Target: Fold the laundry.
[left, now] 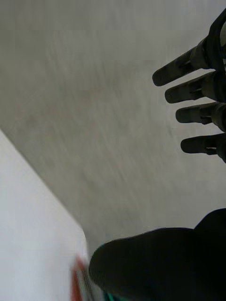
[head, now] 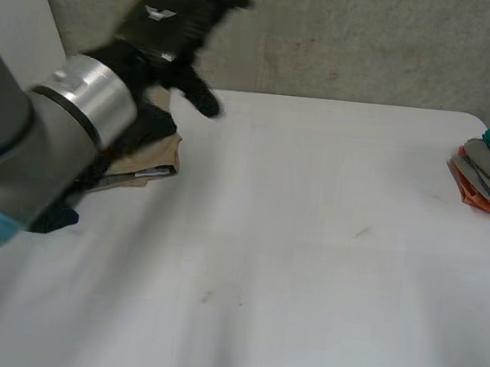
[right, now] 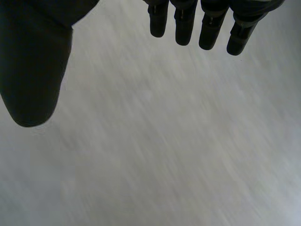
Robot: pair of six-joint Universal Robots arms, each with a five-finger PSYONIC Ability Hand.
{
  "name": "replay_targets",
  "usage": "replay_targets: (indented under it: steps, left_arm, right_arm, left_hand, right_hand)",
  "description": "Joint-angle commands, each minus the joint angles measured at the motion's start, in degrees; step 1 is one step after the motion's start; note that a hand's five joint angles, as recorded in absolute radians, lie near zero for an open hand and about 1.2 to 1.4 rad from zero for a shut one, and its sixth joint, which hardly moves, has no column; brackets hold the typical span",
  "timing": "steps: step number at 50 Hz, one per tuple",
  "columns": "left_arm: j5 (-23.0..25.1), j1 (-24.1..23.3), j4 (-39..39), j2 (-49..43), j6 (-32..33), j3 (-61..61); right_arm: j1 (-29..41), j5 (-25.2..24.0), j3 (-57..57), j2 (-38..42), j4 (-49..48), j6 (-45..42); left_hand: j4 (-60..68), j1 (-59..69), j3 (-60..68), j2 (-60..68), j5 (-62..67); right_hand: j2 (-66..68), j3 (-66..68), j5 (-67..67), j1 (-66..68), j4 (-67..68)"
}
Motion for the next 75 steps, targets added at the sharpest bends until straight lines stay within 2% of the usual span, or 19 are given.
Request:
replay_targets:
  steps: [1,5,9,16,20,21,22,27,30,33,34,36,41,45,51,60,64,70,75]
  left_arm:
    - [-2.67,13.14,1.05,-2.14,15.3,-2.7]
    - [-2.32,20.16,5.25,-10.47,27.68,-3.41]
    - [-1.88,26.23,10.08,-18.73,34.28,-2.28]
    - [2.07,29.76,13.44,-31.75,40.18,3.7]
    - [2.34,30.2,13.7,-35.46,43.44,5.55]
    - [2.34,30.55,13.88,-35.46,43.97,5.64]
    - [2.16,30.38,13.97,-35.38,43.97,5.64]
    - [-0.47,26.87,17.56,-30.56,43.1,2.75]
    - [-3.02,22.22,20.73,-23.09,38.63,-1.03]
    - [-4.34,17.12,21.7,-16.4,29.75,-3.76]
    - [-4.6,13.97,21.44,-13.0,22.77,-4.29]
    - [-4.69,11.76,21.0,-10.78,17.46,-4.64]
    - [-4.35,3.85,16.53,-5.15,-3.43,-4.21]
    - [-3.03,-1.15,14.94,-6.28,-10.33,-3.24]
    - [-1.62,-5.74,13.71,-10.5,-7.37,-3.76]
    - [-1.35,-9.43,4.14,-11.82,9.23,-11.14]
    - [-1.71,-10.05,2.64,-9.2,11.54,-14.48]
    - [-2.41,-10.14,2.37,-2.16,11.98,-18.96]
    - [-2.67,-10.14,2.1,3.99,12.16,-23.18]
  right_arm:
    - [14.32,-8.75,17.85,-7.61,-9.43,1.21]
    - [20.22,-9.37,24.44,-7.44,-9.7,-2.75]
    - [23.47,-8.84,27.96,-4.63,-8.12,-6.0]
    - [24.18,-8.84,29.99,1.26,-2.5,-9.61]
    - [23.66,-8.75,30.08,1.7,0.06,-10.14]
    - [23.57,-8.75,30.08,1.7,0.32,-10.14]
    - [23.39,-8.75,30.08,1.62,0.58,-10.14]
    - [23.3,-8.67,29.9,1.18,0.67,-10.14]
    - [23.22,-8.58,29.9,0.74,0.67,-10.05]
    - [23.22,-8.58,29.9,0.04,1.02,-9.88]
    - [23.22,-8.49,29.99,-0.14,1.11,-9.79]
    - [23.22,-8.49,29.99,-1.19,1.73,-9.79]
    - [23.22,-8.31,29.99,-3.04,3.83,-9.17]
    - [23.3,-6.39,29.9,-3.31,5.15,-8.47]
    - [23.39,-3.92,29.99,-3.22,5.6,-7.68]
    - [23.39,-4.53,28.94,-3.22,7.35,-7.76]
    - [23.92,-7.08,26.48,-3.48,11.47,-8.12]
    - [24.01,-17.09,18.93,-2.87,21.14,-8.56]
    - [24.18,-22.9,11.98,3.8,23.88,-8.73]
  left_hand:
    - [-0.28,0.24,-0.8,-0.41,-1.34]
    - [-0.28,0.24,-0.8,-0.41,-1.35]
    - [0.39,0.91,-0.13,0.26,-0.67]
    - [5.75,6.27,5.23,5.61,4.68]
    - [29.26,29.77,28.73,29.12,28.19]
    - [53.14,53.66,52.62,53.0,52.07]
    - [66.2,66.72,65.68,66.07,65.13]
    - [68.33,68.85,67.81,68.19,67.26]
    - [68.33,68.85,67.81,68.19,67.26]
    - [68.33,68.85,67.81,68.19,67.26]
    - [68.33,68.85,67.81,68.19,67.26]
    - [68.33,68.85,67.81,68.19,67.26]
    - [68.33,68.85,67.81,68.19,67.26]
    - [68.33,68.85,67.81,68.19,67.26]
    - [68.33,68.85,67.81,68.19,67.26]
    - [68.33,68.85,67.81,68.19,67.26]
    - [67.52,68.04,67.0,67.38,66.45]
    - [49.54,50.06,49.02,49.41,48.48]
    - [17.77,18.29,17.25,17.64,16.71]
  right_hand:
    - [-2.32,-2.39,-2.51,-3.16,-2.49]
    - [-2.32,-2.39,-2.51,-3.16,-2.49]
    - [-2.32,-2.39,-2.51,-3.16,-2.49]
    - [-2.32,-2.39,-2.51,-3.16,-2.49]
    - [-2.32,-2.39,-2.51,-3.16,-2.49]
    - [-2.32,-2.39,-2.51,-3.16,-2.49]
    - [-2.32,-2.39,-2.51,-3.16,-2.49]
    - [-2.32,-2.39,-2.51,-3.16,-2.49]
    - [-2.32,-2.39,-2.51,-3.16,-2.49]
    - [-2.32,-2.39,-2.51,-3.16,-2.49]
    - [-2.32,-2.39,-2.51,-3.16,-2.49]
    - [-2.32,-2.39,-2.51,-3.16,-2.49]
    - [-2.32,-2.39,-2.51,-3.16,-2.49]
    - [-2.32,-2.39,-2.51,-3.16,-2.49]
    - [-2.32,-2.39,-2.51,-3.16,-2.49]
    - [-2.32,-2.39,-2.51,-3.16,-2.49]
    - [-2.32,-2.39,-2.51,-3.16,-2.49]
    - [-2.32,-2.39,-2.51,-3.16,-2.49]
    - [-2.32,-2.39,-2.51,-3.16,-2.49]
